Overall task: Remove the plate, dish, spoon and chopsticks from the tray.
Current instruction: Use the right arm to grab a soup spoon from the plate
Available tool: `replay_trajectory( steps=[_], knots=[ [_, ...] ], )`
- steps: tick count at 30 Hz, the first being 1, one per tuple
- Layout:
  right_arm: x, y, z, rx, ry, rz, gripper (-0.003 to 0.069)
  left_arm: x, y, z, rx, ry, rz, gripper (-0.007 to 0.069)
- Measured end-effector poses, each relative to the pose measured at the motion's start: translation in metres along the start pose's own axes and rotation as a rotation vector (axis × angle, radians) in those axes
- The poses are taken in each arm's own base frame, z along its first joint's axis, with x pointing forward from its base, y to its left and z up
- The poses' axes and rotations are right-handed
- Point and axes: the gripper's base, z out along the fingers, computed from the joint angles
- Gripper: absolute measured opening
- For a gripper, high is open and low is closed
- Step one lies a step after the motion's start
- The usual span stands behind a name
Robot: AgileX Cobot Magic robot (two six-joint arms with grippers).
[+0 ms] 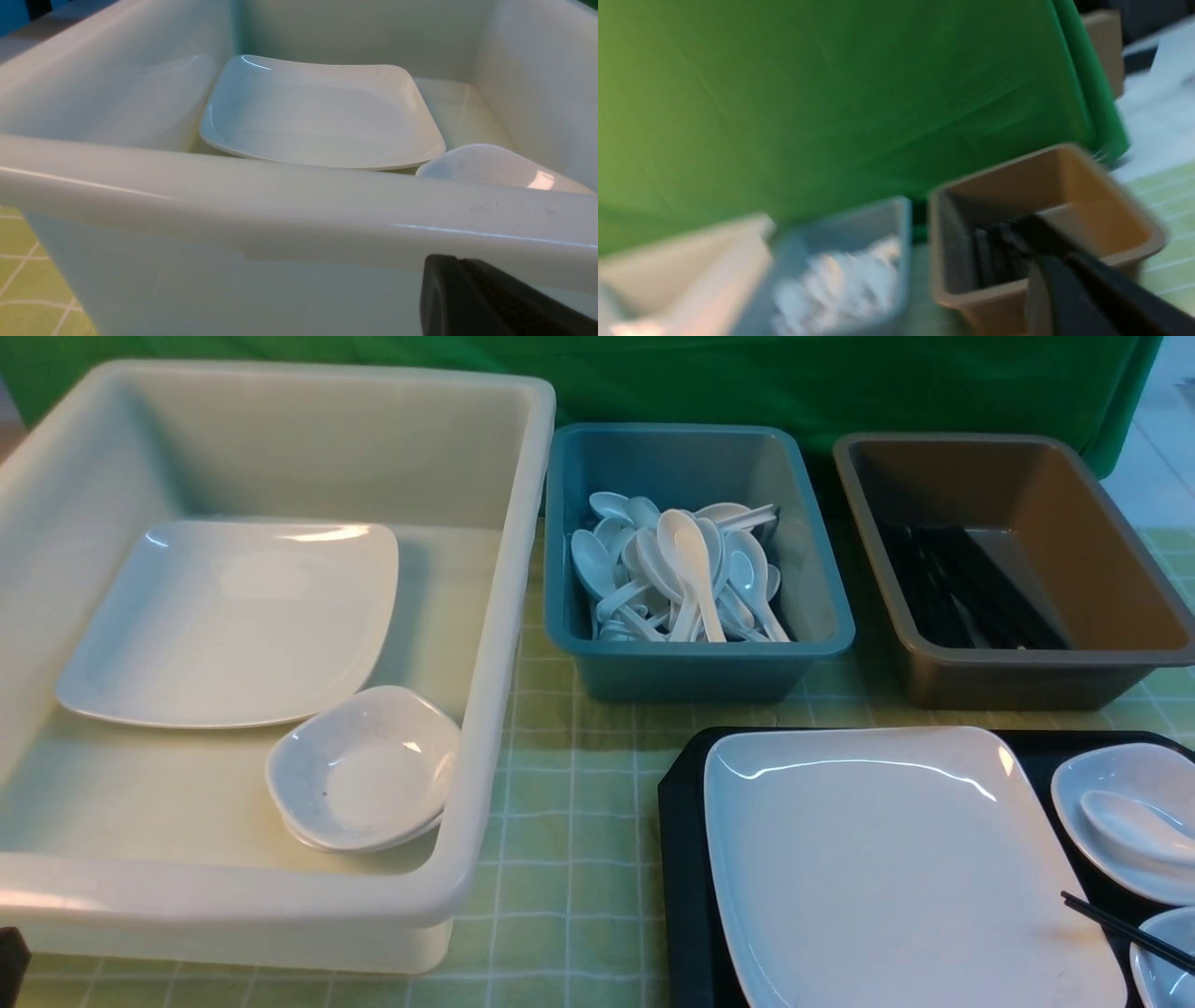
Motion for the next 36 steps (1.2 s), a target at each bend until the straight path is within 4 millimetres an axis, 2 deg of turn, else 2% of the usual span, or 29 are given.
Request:
replay_trajectory(
  steps=[1, 2, 3, 7, 9, 12, 17, 20, 23, 24, 28, 30, 32, 36],
  knots=[
    [-0.011, 0.005, 0.013, 0.028, 0.079, -0.087, 0.0013, 0.0, 0.0, 0.0, 0.0, 0.0, 0.0, -0.0001],
    [-0.019, 0.006, 0.037, 0.097, 0.268, -0.214, 0.0011, 0.0, 0.0, 0.0, 0.0, 0.0, 0.0, -0.0001],
    [-0.019, 0.006, 0.04, 0.107, 0.293, -0.227, 0.0011, 0.0, 0.0, 0.0, 0.0, 0.0, 0.0, -0.0001],
    [-0.017, -0.012, 0.096, 0.327, 0.764, -0.441, 0.0011, 0.0, 0.0, 0.0, 0.0, 0.0, 0.0, -0.0001],
    [-0.015, -0.021, 0.117, 0.419, 0.932, -0.516, 0.0011, 0.0, 0.0, 0.0, 0.0, 0.0, 0.0, -0.0001],
    [-0.01, -0.036, 0.15, 0.551, 1.151, -0.601, 0.0011, 0.0, 0.0, 0.0, 0.0, 0.0, 0.0, -0.0001],
    [-0.001, -0.052, 0.192, 0.63, 1.372, -0.746, 0.0011, 0.0, 0.0, 0.0, 0.0, 0.0, 0.0, -0.0001],
    [0.008, -0.057, 0.203, 0.583, 1.47, -0.825, 0.0022, 0.0, 0.0, 0.0, 0.0, 0.0, 0.0, -0.0001],
    [0.022, -0.063, 0.208, 0.505, 1.579, -0.91, 0.0085, 0.0, 0.0, 0.0, 0.0, 0.0, 0.0, -0.0001],
    [0.025, -0.064, 0.209, 0.493, 1.598, -0.921, 0.0115, 0.0, 0.0, 0.0, 0.0, 0.0, 0.0, -0.0001],
    [0.041, -0.072, 0.213, 0.419, 1.703, -0.994, 0.0317, 0.0, 0.0, 0.0, 0.0, 0.0, 0.0, -0.0001],
    [0.046, -0.075, 0.215, 0.404, 1.73, -1.018, 0.0386, 0.0, 0.0, 0.0, 0.0, 0.0, 0.0, -0.0001],
    [0.052, -0.079, 0.218, 0.384, 1.762, -1.042, 0.0424, 0.0, 0.0, 0.0, 0.0, 0.0, 0.0, -0.0001],
    [0.063, -0.085, 0.222, 0.331, 1.825, -1.104, 0.0439, 0.0, 0.0, 0.0, 0.0, 0.0, 0.0, -0.0001]
  ],
)
